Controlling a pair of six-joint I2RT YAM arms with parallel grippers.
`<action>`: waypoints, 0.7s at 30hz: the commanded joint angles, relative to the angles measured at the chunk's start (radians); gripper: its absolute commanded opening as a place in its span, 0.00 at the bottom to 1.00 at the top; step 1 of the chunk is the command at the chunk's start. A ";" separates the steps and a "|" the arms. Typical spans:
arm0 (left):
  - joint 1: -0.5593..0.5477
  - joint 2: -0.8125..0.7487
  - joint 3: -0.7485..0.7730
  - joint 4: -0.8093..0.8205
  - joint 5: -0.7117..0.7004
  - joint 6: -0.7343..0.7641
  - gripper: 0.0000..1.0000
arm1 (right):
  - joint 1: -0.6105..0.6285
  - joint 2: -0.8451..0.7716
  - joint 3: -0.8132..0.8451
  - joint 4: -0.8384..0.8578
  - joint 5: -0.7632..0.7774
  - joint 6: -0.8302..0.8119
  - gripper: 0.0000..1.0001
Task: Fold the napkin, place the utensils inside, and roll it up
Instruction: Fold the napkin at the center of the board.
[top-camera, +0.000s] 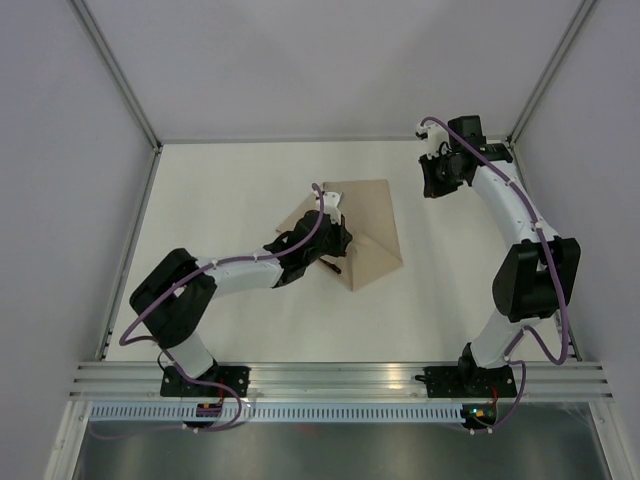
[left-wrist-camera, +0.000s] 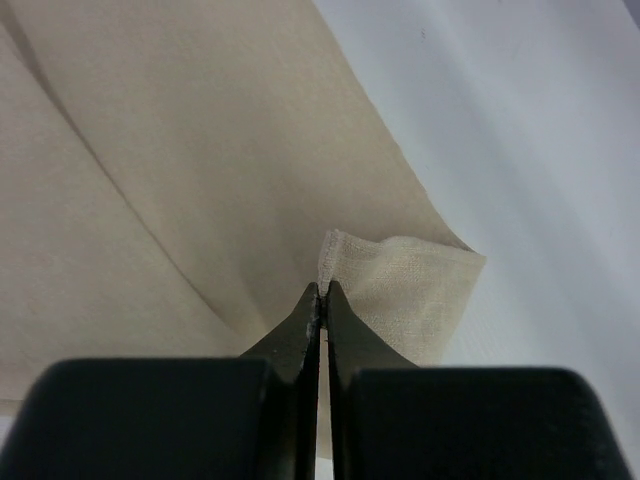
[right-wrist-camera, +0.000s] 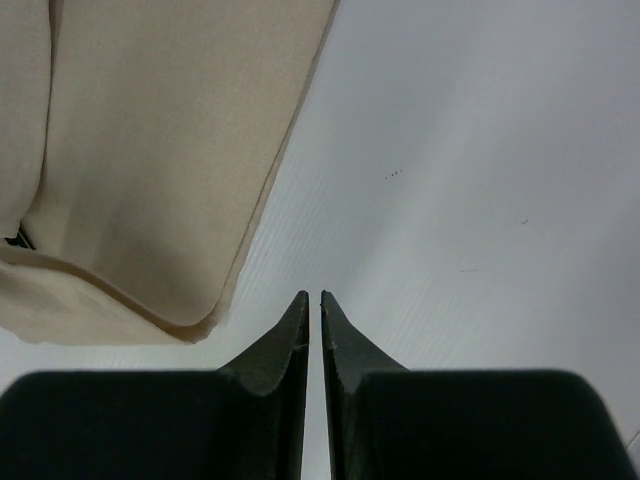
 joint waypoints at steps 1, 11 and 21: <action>0.060 -0.051 0.001 0.023 0.035 -0.077 0.02 | -0.006 0.012 0.055 -0.022 -0.012 0.000 0.14; 0.175 -0.117 -0.033 0.003 0.035 -0.105 0.02 | -0.006 0.014 0.061 -0.030 -0.015 0.002 0.14; 0.264 -0.142 -0.103 0.019 0.040 -0.148 0.02 | -0.006 0.024 0.063 -0.040 -0.041 0.008 0.14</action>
